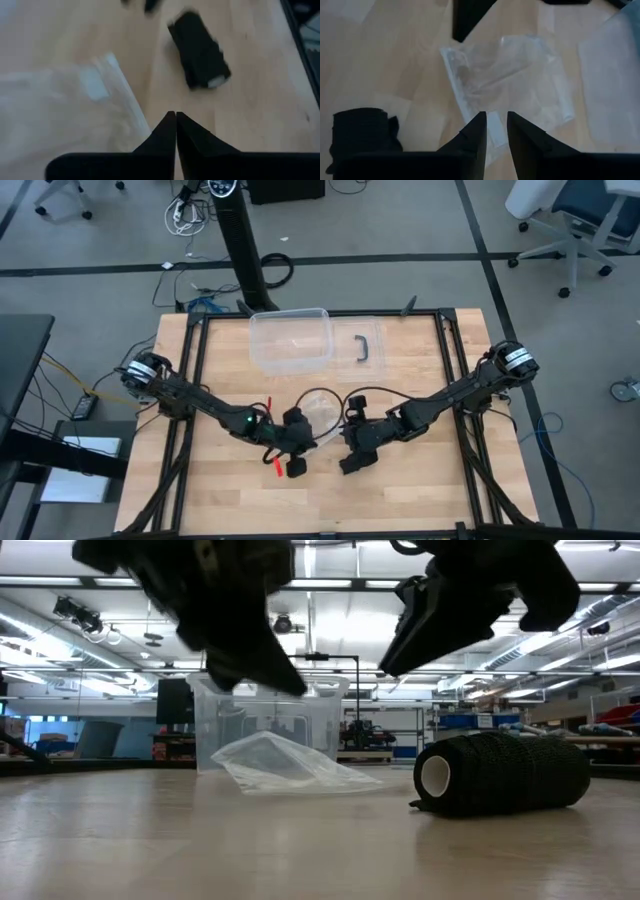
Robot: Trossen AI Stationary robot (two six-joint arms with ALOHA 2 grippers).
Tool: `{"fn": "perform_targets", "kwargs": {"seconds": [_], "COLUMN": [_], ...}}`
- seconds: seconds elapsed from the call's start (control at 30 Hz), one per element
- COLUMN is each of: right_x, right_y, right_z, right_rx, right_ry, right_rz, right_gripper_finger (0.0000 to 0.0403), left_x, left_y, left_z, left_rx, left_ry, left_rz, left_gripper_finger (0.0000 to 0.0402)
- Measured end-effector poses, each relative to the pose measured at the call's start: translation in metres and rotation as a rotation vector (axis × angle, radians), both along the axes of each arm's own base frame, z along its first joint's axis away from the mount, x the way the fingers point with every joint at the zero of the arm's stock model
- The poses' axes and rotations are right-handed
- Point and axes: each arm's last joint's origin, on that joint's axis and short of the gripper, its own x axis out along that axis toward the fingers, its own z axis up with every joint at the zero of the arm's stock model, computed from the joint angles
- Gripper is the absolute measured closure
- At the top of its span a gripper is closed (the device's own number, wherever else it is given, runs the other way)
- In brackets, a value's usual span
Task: Roll bandage
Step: Open the transparent zip bag
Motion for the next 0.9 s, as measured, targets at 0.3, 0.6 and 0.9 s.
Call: {"fn": "perform_targets", "kwargs": {"seconds": [0.3,0.6,0.9], "right_x": [-0.010,-0.009,-0.009], "right_y": [0.003,0.003,0.004], "right_z": [-0.014,-0.014,-0.014], "right_rx": [0.019,0.029,0.036], "right_ry": [0.035,0.026,0.027], "right_rz": [-0.019,-0.024,-0.018], "right_gripper_finger": [0.0329,0.0328,0.0328], "left_x": [0.007,0.010,0.010], "left_y": [-0.004,-0.005,-0.004], "left_z": [-0.038,-0.035,-0.035], "left_rx": [-0.023,-0.025,0.017], "left_ry": [0.113,0.070,0.060], "left_rz": [-0.014,-0.027,-0.010], "left_gripper_finger": [0.0291,0.0249,0.0254]}}
